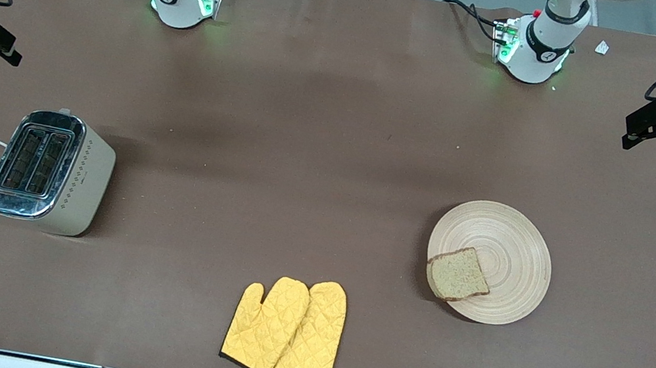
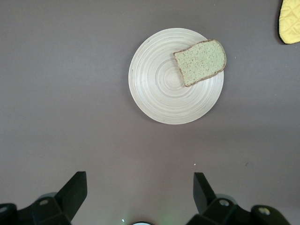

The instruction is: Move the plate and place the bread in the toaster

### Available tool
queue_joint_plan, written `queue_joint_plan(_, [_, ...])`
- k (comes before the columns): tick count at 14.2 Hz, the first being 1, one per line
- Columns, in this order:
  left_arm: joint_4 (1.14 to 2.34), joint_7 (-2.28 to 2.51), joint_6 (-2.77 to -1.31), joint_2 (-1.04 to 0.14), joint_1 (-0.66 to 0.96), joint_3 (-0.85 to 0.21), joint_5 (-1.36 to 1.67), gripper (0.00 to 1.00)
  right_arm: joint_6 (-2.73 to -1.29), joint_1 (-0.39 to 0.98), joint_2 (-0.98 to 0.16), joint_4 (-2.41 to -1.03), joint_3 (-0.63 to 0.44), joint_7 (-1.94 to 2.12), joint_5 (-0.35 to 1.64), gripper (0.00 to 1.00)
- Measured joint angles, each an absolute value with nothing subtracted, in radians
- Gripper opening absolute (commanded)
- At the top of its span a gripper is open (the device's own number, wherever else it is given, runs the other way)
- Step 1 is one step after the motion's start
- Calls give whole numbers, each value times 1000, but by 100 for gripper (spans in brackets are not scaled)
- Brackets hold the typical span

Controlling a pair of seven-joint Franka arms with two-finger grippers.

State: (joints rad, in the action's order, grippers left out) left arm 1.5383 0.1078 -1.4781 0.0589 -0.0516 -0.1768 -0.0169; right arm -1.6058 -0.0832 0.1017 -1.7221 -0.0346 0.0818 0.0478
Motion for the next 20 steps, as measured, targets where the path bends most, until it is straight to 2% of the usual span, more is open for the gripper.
queue_joint_plan(5, [1533,108,-1478,48,-59,-175,-17,100,-1644,-67,102,-1722,-24,155,-1,100])
queue_joint_plan(8, [1506,73,-1484,-25,-130,-172,-8,100,-1645,-54,102,-1716,-23,166,-2,100])
queue_joint_plan(18, [1500,-350,-1740,-542,-492,-165,481,100,-1634,-11,102,-1666,-21,171,-22,100])
queue_joint_plan(20, [1500,-441,-1758,-635,-524,-165,592,95,-1632,-8,104,-1626,-22,171,-25,100])
